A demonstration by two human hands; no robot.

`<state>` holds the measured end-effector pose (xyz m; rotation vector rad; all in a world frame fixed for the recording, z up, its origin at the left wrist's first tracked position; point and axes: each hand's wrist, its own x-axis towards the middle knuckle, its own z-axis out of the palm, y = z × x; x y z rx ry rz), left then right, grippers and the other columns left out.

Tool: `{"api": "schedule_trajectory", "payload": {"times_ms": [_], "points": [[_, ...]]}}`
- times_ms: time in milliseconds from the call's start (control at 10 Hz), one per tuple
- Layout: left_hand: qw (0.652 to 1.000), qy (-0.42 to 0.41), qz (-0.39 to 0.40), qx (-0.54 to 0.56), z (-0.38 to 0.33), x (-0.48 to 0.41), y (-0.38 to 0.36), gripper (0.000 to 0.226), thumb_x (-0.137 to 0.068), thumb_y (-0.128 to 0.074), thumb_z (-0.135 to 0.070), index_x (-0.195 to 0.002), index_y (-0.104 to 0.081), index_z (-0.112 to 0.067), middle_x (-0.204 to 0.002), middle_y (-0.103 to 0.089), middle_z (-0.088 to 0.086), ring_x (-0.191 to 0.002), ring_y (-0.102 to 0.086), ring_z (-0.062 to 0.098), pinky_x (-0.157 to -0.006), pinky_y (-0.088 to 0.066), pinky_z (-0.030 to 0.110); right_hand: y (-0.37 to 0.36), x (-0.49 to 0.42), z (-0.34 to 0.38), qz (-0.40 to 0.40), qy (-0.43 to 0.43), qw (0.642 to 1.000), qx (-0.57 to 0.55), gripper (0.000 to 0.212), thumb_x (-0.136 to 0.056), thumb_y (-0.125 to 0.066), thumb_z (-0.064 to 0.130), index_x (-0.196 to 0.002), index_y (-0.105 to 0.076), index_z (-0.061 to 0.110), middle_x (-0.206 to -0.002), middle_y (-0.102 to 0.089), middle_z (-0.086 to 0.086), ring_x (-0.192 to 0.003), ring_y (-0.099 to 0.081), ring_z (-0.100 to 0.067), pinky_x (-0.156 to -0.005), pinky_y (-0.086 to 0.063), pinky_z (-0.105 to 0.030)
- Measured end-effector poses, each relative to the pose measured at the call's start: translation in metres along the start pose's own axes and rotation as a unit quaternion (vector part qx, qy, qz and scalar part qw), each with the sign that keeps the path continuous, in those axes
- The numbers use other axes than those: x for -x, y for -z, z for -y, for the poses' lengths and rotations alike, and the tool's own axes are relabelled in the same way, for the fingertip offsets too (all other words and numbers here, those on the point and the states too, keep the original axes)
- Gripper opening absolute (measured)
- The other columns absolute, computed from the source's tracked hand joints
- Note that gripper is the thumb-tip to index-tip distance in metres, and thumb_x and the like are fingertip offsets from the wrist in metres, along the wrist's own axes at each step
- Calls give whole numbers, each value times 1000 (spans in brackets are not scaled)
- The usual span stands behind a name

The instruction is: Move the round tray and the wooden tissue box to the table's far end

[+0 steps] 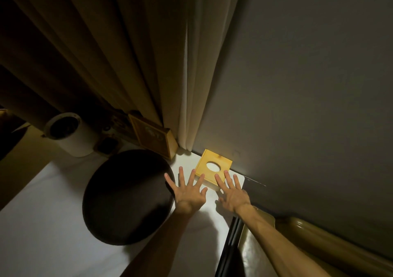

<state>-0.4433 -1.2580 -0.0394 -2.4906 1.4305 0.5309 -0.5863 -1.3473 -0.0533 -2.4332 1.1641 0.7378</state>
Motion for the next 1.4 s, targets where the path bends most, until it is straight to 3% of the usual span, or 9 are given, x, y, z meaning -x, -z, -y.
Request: {"api": "schedule_trajectory", "payload": {"times_ms": [600,700,800,900,1000,1100,1200,1300,1400], "points": [[999,6,28,-20,-8,-7,-7,67,-87,-9,-71,-147,9,-48,-162,17,-7,-146,24,36,-94,31,75,1,-4,2,-47,3,998,-38,75,-93,-31,64,-153,5,39,-164,17,2,-149,21,-34,-118,-9,-61],[1000,-1,10,-11,-10,-11,-3,64,-89,-16,-68,-149,-7,-46,-163,4,-5,-149,10,37,-92,32,75,3,-8,-6,-55,19,998,-36,72,-94,-34,62,-153,1,41,-165,11,3,-150,17,-33,-118,-5,-61],[999,-19,-36,15,-10,-7,-7,52,-85,-40,-58,-132,-55,-39,-147,-50,2,-139,-39,40,-106,-2,79,10,-13,-15,-53,41,997,-25,68,-95,-39,56,-152,-4,42,-166,4,2,-151,13,-33,-118,-2,-60],[999,-23,-25,23,-8,-24,-16,63,-46,-75,-61,-104,-74,-36,-115,-74,1,-110,-66,37,-107,9,72,17,-16,-17,-43,61,996,-37,63,-98,-42,44,-153,-11,38,-166,-1,-1,-152,7,-34,-118,-5,-61],[995,-48,-90,9,-11,-37,-22,59,-36,-71,-63,-89,-77,-37,-97,-79,-1,-88,-75,33,-109,12,66,18,-19,-14,-38,69,996,-49,64,-98,-48,28,-153,-17,33,-165,-6,-6,-152,0,-36,-117,-9,-62],[997,-49,-58,27,-15,-23,-30,56,-87,-22,-47,-105,-74,-36,-114,-74,3,-101,-70,36,-108,-6,71,20,-22,-15,-40,69,995,-54,63,-96,-50,15,-151,-24,32,-165,-13,-8,-151,-7,-38,-118,-15,-62],[998,-41,-25,42,-12,-16,-35,54,-92,-21,-34,-114,-70,-33,-123,-70,5,-108,-67,38,-101,-27,68,29,-21,-12,-38,66,995,-69,59,-91,-49,12,-144,-33,33,-160,-24,-9,-147,-19,-38,-114,-30,-57],[995,-2,1,95,-14,-20,-35,35,-79,-55,-34,-110,-72,-37,-118,-73,-2,-101,-72,29,-91,-47,62,34,-24,-11,-49,76,992,-85,51,-89,-52,14,-136,-40,31,-146,-35,-9,-131,-40,-33,-100,-48,-48],[977,-26,11,212,-14,-14,-23,38,-75,-71,-27,-113,-71,-27,-116,-73,2,-98,-73,24,-82,-59,46,40,-22,-13,-28,81,986,-144,42,-94,-49,20,-135,-49,26,-148,-33,-6,-126,-47,-30,-101,-46,-43]]}}
